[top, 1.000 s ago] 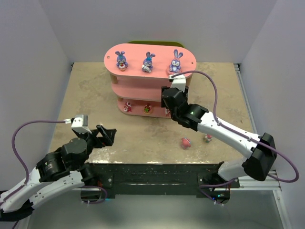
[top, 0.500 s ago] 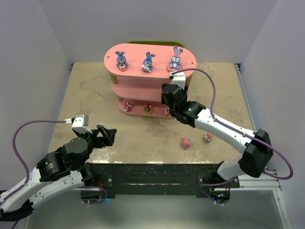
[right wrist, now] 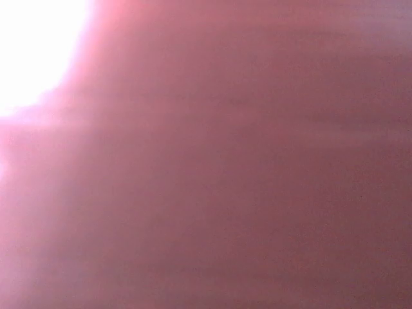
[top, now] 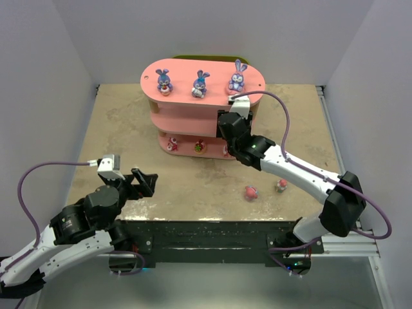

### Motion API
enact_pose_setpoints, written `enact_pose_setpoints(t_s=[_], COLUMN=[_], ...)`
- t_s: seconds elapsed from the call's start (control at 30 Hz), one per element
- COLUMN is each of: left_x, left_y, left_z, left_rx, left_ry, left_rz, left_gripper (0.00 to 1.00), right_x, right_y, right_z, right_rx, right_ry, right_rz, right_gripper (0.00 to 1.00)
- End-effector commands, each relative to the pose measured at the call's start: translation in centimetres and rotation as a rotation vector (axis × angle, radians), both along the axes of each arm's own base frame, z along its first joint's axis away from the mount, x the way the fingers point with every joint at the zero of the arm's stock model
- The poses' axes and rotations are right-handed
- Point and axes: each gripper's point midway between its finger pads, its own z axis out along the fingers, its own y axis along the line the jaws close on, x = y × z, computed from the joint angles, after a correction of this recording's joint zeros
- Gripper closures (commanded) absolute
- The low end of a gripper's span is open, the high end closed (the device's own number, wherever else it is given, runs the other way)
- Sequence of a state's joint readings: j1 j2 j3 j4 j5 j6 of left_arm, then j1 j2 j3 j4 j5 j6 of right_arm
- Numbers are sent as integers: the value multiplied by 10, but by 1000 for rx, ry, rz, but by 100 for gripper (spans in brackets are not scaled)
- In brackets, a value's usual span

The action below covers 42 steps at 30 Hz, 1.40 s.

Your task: Place and organize the plastic toys onto the shelf

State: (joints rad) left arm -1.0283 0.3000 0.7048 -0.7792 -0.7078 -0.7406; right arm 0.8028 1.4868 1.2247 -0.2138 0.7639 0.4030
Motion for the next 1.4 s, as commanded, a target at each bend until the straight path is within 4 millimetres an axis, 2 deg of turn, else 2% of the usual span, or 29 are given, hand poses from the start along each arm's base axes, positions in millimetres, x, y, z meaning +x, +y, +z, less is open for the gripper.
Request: enact_pose_setpoints(t_s=[0.0,0.2,0.43,0.47,0.57,0.7,1.1,1.37], left_x=[3,3,3,3,3,3,3,3], left_y=[-1,0,0,0,0,0,0,0], left_z=[2,2,3,3,3,4,4,3], left_rx=[-7,-10,-14,-14,-13,-18,-18,-16], left_ry=[-9,-10,-10,-10,-10,-12,-11,-10], left_rz=[18,20,21,22,19,21,21,21], left_gripper=[1,0,0,0,0,1,0,0], right_x=[8,12,12,12,11,12,13,3], right_y=[1,-1,-2,-2,-4,-7,-8,-18], right_z=[6,10,6,6,9,13,16,21], right_rx=[27,30,31,31,35,46,53,61], right_ry=[-4,19,42,42,34,17,-2,-14], right_rz=[-29,-45,-54,-53,-55,-59,-62,-60], right_gripper=[58,52,45,40,35,31,30,29])
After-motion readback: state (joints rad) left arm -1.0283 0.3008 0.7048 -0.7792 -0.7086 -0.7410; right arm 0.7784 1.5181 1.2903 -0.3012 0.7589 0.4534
